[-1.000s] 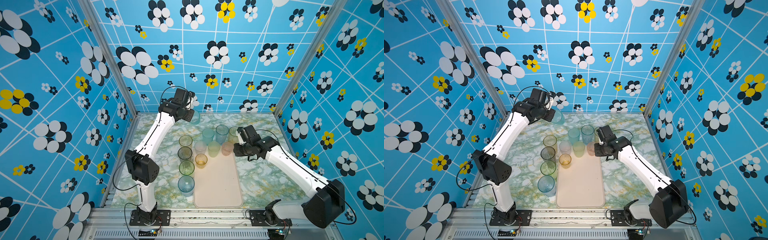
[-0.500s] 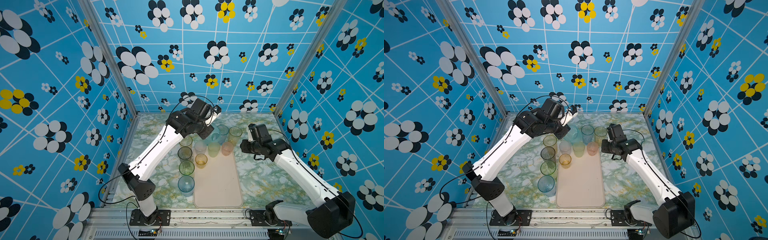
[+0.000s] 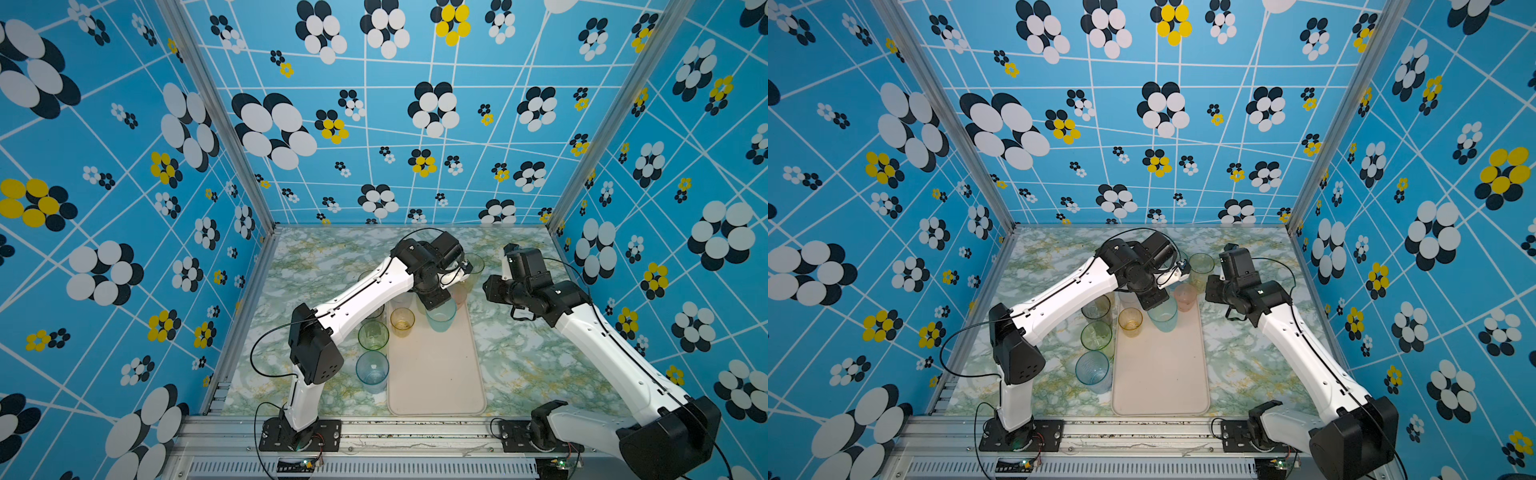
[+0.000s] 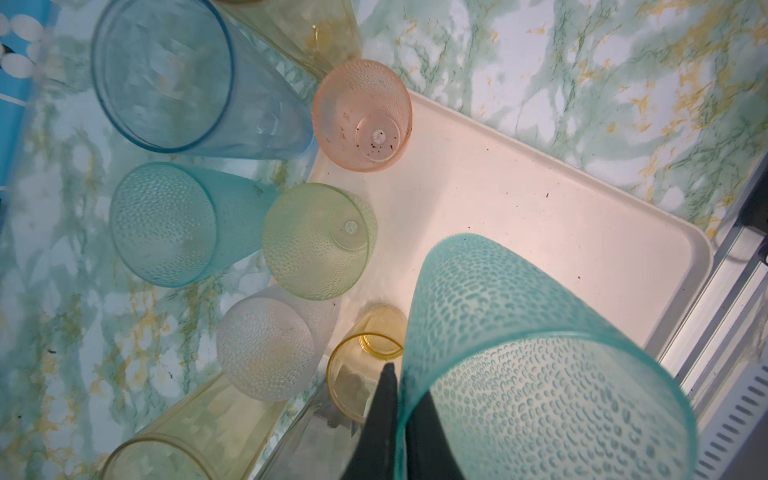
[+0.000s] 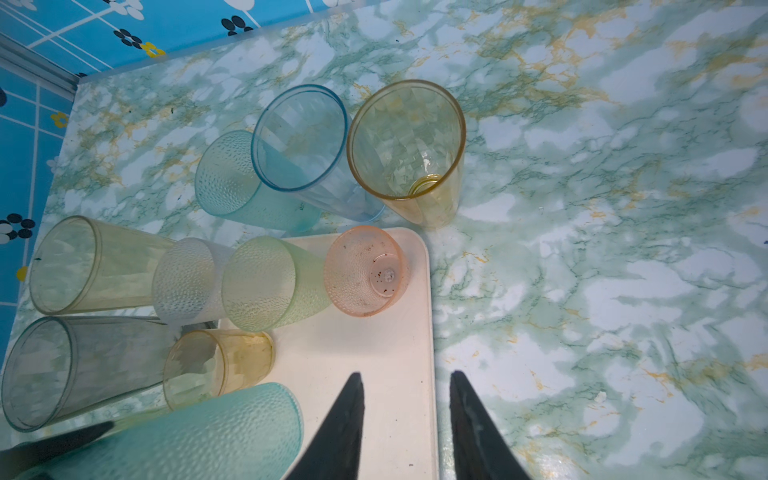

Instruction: Place the glasses into the tray

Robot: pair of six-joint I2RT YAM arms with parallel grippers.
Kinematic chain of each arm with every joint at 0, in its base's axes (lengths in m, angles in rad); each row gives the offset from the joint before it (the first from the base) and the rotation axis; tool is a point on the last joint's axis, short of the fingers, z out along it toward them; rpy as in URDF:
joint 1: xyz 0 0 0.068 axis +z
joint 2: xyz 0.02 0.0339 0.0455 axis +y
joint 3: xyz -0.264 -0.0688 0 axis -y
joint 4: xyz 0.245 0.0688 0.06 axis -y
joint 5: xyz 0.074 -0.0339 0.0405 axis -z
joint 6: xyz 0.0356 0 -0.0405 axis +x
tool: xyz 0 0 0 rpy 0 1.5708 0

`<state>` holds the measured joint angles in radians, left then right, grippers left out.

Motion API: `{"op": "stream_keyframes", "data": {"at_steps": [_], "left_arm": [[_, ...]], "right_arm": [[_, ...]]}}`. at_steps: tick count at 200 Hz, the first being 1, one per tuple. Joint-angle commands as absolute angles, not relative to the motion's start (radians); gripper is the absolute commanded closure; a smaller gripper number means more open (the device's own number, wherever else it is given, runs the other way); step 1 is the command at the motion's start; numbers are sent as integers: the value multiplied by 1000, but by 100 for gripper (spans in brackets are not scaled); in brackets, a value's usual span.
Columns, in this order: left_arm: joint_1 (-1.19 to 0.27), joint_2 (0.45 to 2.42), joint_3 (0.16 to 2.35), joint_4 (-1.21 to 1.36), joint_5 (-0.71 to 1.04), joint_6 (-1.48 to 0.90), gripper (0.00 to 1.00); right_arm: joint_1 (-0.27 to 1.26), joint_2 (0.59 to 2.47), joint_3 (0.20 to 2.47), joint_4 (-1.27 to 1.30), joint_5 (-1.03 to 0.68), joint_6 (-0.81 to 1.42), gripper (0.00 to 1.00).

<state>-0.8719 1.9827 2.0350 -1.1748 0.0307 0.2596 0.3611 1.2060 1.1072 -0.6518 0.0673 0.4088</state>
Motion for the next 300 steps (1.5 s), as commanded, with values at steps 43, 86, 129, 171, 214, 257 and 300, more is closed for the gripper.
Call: {"op": "stream_keyframes", "data": {"at_steps": [43,86,129,171,214,257,300], "left_arm": [[-858,2068,2014,-1165,75,267,95],[-845,2108,2001,-1143,38,264,95],[-830,2127,1991,-1126,33,264,95],[-826,2141,1988,-1126,15,271,95],[-827,2152,1982,-1122,-13,275,95],[-826,2155,1969,-1107,-25,276,94],[-828,2154,1954,-1095,-30,276,91]], "right_arm": [[354,1199,1086,-637,38,425,63],[354,1208,1084,-637,28,420,63],[354,1225,1087,-629,18,419,63],[354,1242,1091,-625,9,417,63],[354,1249,1090,-620,6,417,63],[354,1252,1088,-618,5,417,63],[354,1253,1087,-618,6,417,63]]}}
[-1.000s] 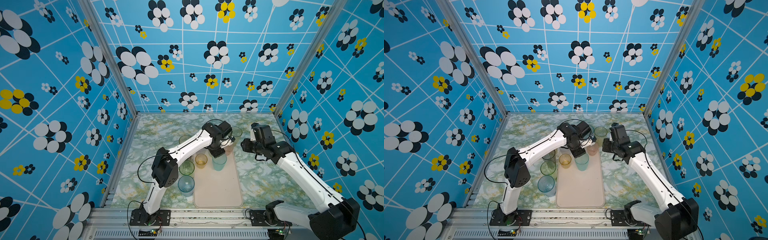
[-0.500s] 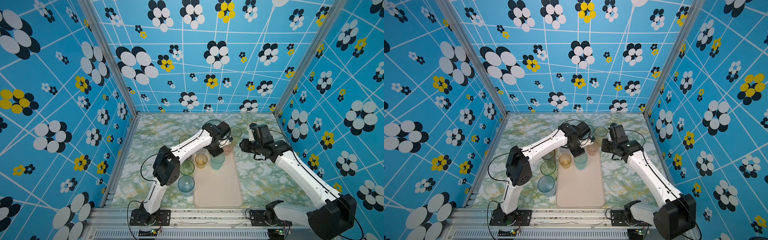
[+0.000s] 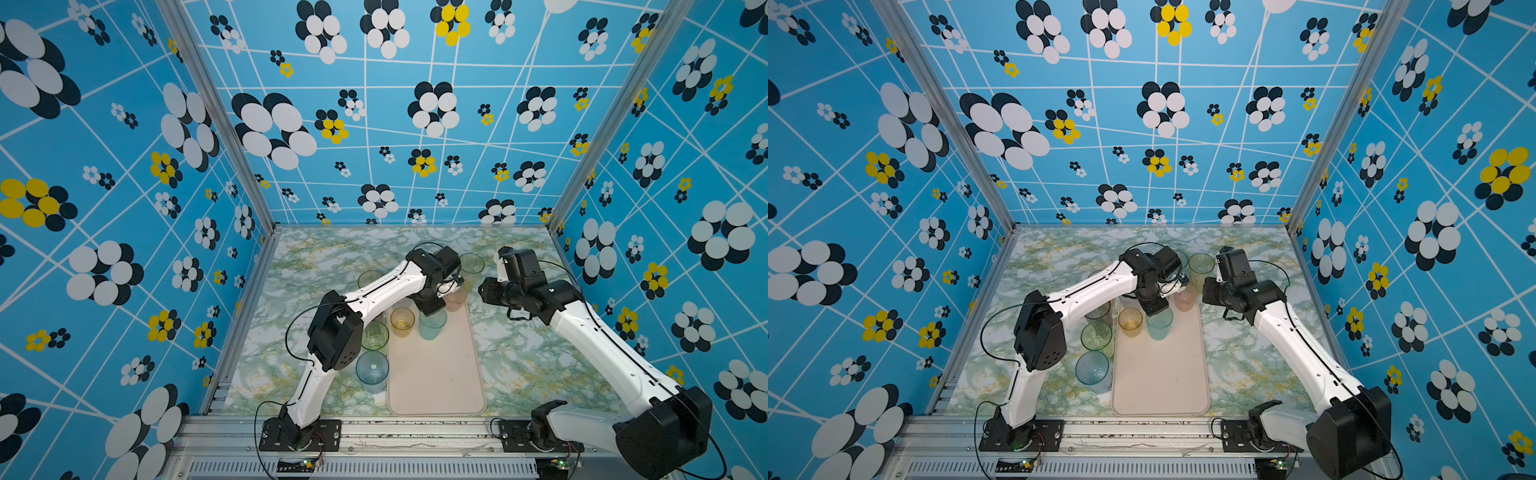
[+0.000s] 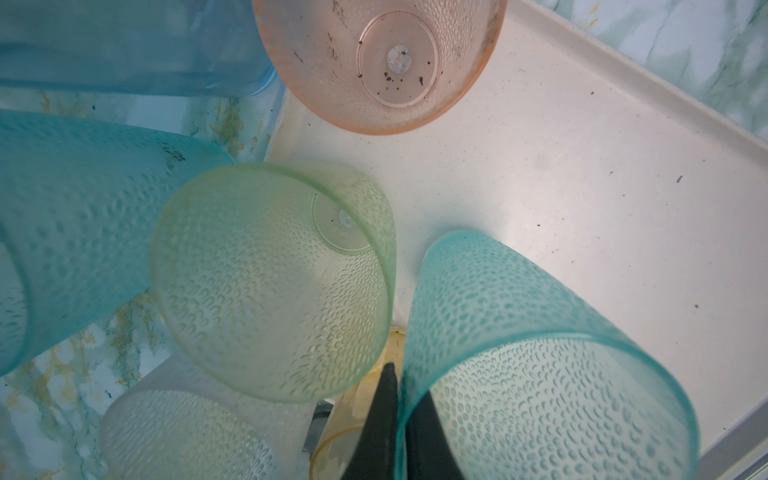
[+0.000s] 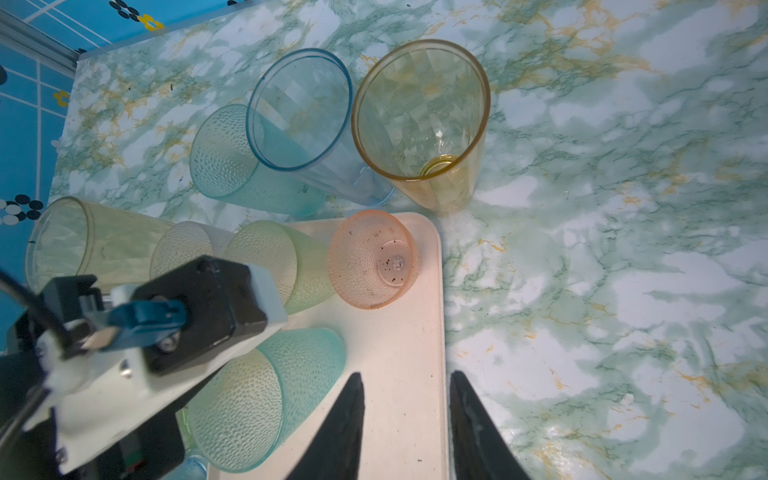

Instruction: Place the glasses into the tray

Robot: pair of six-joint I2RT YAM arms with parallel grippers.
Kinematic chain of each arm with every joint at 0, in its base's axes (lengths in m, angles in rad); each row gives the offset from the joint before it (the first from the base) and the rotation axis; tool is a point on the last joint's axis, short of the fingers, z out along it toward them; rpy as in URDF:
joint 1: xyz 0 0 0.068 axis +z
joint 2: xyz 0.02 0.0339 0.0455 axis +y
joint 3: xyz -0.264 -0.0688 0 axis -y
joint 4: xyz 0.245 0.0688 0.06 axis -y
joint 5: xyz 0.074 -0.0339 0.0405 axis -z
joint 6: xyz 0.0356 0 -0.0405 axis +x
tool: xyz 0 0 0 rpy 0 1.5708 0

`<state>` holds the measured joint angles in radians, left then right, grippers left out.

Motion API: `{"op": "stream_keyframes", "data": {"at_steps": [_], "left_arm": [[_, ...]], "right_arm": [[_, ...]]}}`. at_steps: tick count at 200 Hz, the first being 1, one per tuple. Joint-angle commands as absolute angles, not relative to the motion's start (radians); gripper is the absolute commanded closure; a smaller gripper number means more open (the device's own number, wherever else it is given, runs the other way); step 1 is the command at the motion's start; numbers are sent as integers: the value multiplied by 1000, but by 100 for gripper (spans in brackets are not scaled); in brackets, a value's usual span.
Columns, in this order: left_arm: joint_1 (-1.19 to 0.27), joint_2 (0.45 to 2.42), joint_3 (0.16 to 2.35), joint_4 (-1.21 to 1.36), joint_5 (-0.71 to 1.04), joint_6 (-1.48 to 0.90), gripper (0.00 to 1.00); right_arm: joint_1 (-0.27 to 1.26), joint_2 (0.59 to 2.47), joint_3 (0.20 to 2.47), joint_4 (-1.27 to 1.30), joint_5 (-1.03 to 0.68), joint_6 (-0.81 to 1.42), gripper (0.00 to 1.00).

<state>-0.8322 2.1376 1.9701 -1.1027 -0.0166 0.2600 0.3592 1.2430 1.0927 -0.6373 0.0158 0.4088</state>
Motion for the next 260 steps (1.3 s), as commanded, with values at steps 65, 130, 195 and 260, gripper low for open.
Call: {"op": "stream_keyframes", "data": {"at_steps": [65,130,195,260], "left_arm": [[-828,2152,1951,-1101,-31,275,86],[-827,2137,1947,-1099,-41,270,80],[-827,2111,1939,-1088,-33,272,80],[-827,2064,1919,-1058,-18,270,79]], "right_arm": [[353,1251,1085,-618,5,419,63],[354,1246,1079,-621,3,420,63],[353,1246,1078,-619,0,422,63],[354,1249,1072,-617,-8,422,63]]}}
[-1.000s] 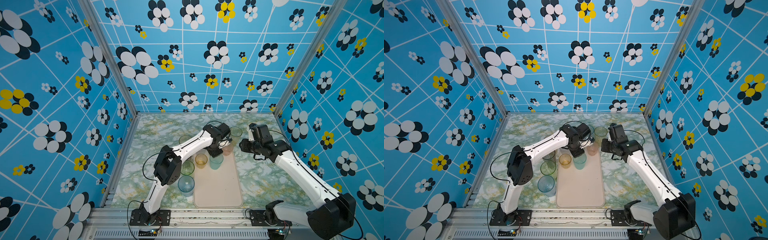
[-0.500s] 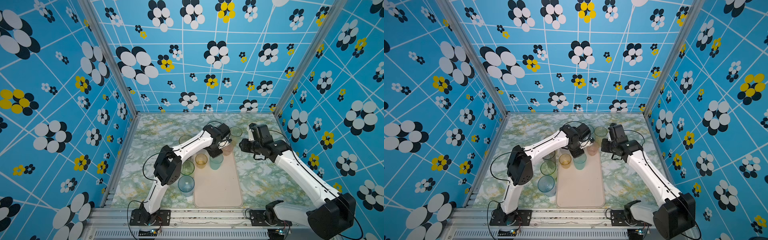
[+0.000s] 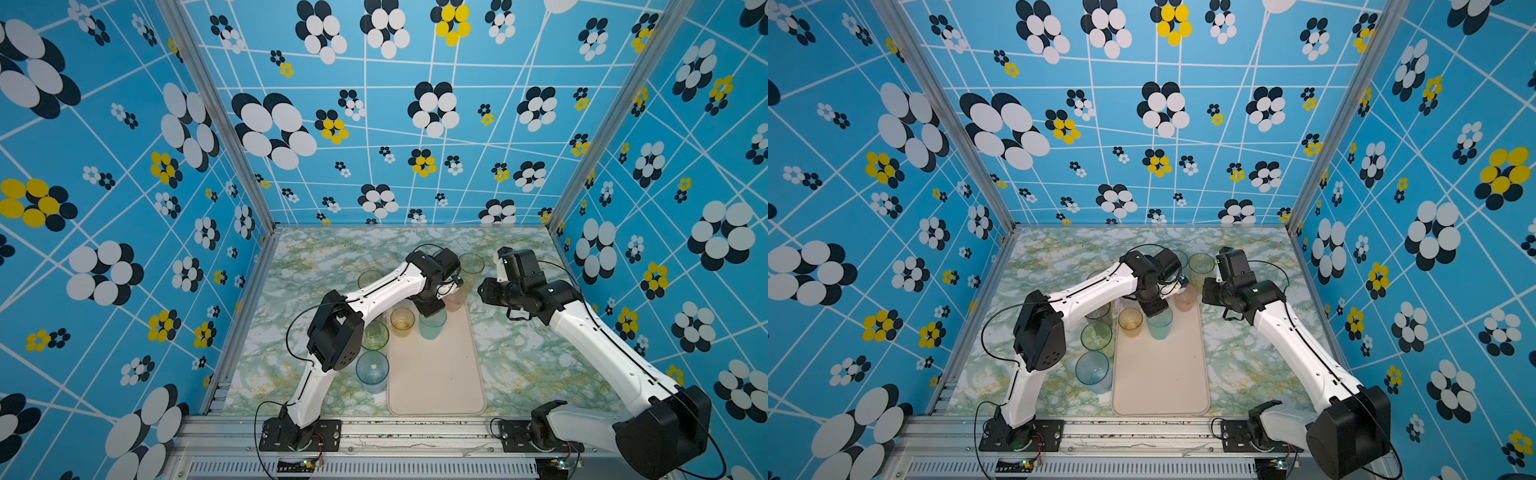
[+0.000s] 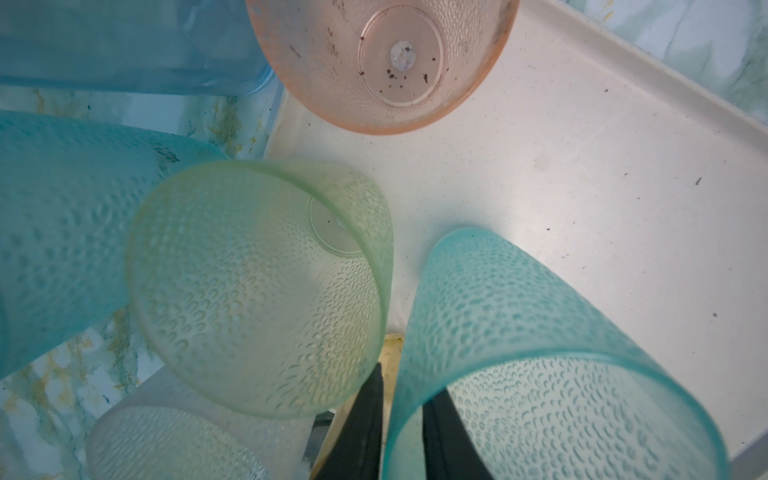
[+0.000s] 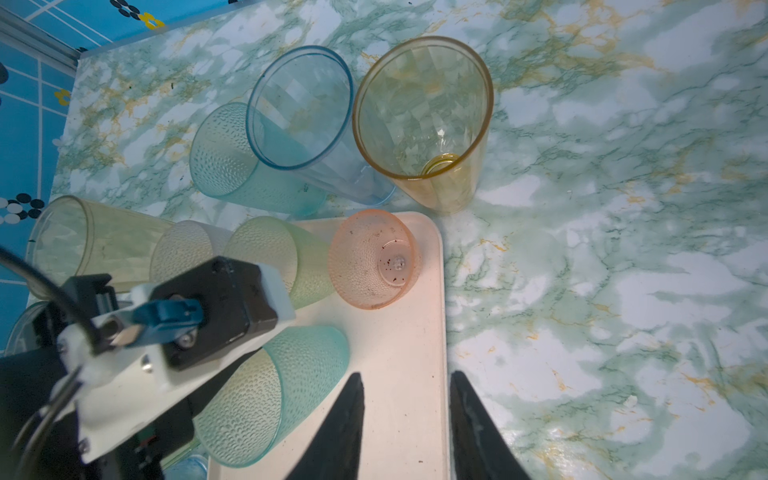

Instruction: Place the glasses into the tray

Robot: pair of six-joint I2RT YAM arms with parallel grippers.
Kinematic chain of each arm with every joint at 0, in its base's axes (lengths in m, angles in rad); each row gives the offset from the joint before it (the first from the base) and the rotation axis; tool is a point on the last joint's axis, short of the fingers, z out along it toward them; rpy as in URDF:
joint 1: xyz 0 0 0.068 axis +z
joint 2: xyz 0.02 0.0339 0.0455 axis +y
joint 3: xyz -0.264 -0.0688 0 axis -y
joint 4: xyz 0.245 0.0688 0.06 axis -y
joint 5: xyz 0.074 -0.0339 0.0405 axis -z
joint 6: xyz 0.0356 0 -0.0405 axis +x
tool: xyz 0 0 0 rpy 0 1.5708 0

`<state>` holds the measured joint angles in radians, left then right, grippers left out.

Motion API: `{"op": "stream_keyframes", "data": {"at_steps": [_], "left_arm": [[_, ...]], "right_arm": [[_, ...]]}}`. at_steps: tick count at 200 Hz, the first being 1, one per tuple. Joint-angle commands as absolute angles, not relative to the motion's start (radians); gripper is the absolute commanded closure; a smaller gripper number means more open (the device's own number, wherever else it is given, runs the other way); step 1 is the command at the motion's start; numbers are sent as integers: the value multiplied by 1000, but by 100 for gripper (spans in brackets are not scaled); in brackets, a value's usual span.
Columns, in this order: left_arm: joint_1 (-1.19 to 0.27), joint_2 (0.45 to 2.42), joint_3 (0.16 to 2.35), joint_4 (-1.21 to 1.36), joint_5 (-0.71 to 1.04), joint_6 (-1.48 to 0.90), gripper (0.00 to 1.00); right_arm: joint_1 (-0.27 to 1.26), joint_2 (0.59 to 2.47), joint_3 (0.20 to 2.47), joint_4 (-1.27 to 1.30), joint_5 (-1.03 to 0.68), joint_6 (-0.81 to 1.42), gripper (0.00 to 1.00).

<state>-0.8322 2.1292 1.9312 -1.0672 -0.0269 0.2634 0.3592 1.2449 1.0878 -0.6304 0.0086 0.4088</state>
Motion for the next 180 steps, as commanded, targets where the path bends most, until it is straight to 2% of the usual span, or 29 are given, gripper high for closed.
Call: {"op": "stream_keyframes", "data": {"at_steps": [1,97,132,180], "left_arm": [[-827,2064,1918,-1058,-18,270,79],[-809,1984,1900,-1067,24,275,79],[-754,1910,1873,-1019,58,247,80],[-615,1856,1900,-891,73,87,80]], "right_arm": [[354,1249,1073,-617,-8,422,63],[354,1249,1081,-623,-11,419,63],[353,1249,1082,-626,-11,416,63],[354,1253,1086,-629,-15,414,63]]}}
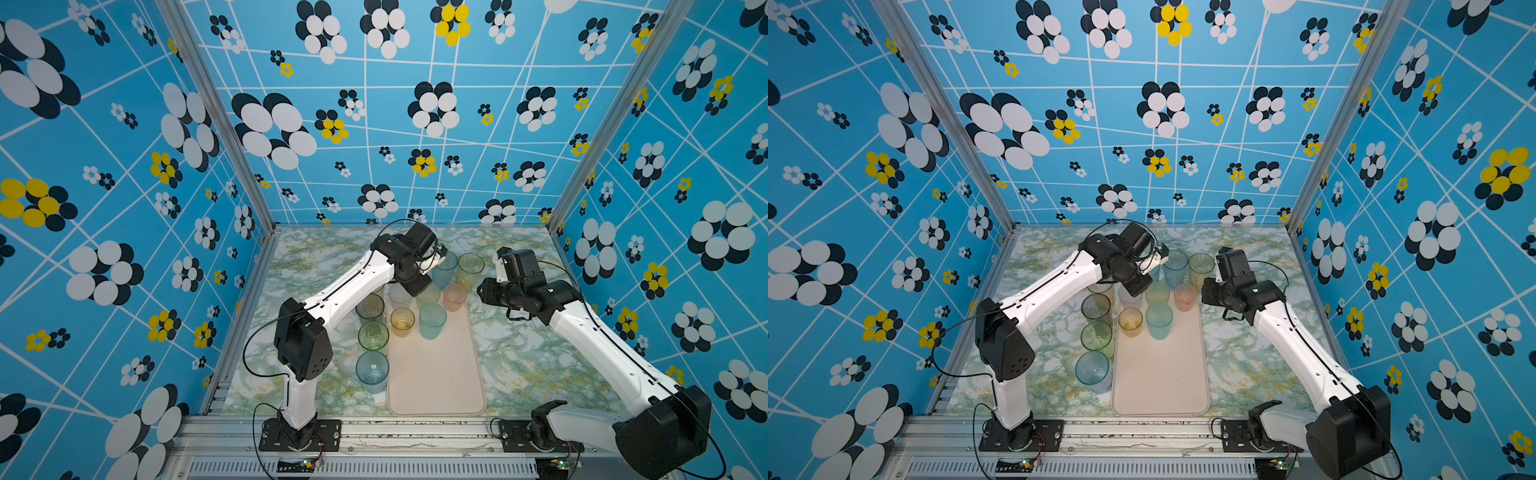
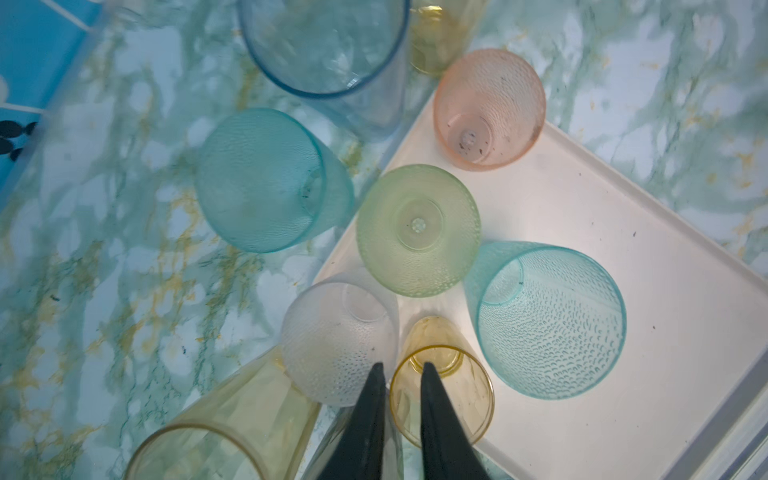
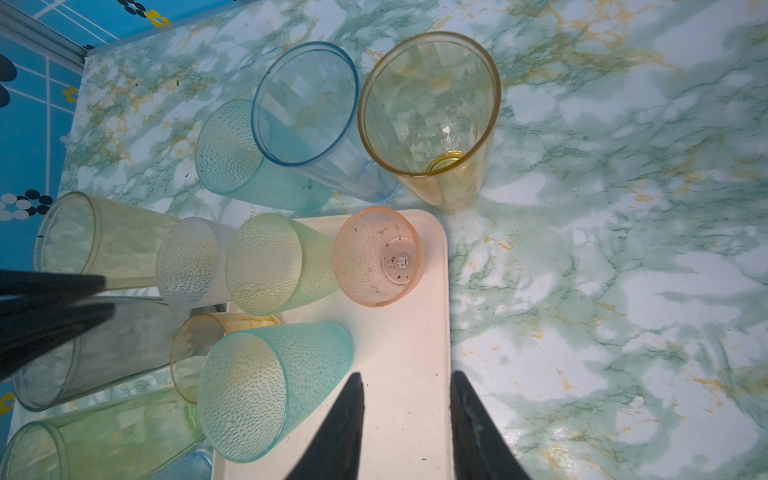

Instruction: Place the glasses into the tray

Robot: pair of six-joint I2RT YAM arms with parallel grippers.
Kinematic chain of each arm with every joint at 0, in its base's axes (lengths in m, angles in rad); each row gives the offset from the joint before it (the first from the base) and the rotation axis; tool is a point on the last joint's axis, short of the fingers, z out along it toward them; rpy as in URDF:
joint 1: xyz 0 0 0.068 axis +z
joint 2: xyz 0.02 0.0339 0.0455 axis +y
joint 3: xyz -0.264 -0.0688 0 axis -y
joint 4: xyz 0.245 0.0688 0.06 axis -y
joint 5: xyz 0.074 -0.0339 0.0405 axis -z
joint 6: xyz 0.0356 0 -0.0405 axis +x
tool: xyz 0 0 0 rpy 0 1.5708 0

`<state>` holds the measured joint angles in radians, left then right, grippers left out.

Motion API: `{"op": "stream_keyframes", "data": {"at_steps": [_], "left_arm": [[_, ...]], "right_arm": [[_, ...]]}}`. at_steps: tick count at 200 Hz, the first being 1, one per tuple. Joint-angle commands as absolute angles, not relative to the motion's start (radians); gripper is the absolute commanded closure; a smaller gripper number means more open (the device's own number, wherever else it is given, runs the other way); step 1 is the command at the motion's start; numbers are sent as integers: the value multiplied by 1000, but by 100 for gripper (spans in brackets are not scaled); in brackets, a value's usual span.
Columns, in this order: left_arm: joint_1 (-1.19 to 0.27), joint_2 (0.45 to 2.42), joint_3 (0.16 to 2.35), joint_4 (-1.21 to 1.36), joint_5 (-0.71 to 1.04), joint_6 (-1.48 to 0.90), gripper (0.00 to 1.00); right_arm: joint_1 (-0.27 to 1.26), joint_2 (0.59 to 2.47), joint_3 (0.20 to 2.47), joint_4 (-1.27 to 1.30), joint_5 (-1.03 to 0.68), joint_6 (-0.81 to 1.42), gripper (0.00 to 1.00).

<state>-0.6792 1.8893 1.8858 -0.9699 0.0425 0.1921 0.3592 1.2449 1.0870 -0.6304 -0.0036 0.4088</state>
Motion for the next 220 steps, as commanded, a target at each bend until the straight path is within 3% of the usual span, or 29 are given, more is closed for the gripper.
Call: {"op": "stream_keyframes", "data": {"at_steps": [1,127,167,220], "left_arm": [[-612,1856,1902,-890,74,84,80],[-531,2204,2300,-1029,-16,40,76],[-531,2251,2319,-1030,-37,53,72],[-529,2302,2341,-1039,-44,74,74]], "right_arm": [[354,1253,1086,-629,-15,414,63],[354,1270,1097,-642,-2,400,63],[354,1284,1097,-635,-3,399,63],[354,1295,1096,-627,-7,399,63]]}}
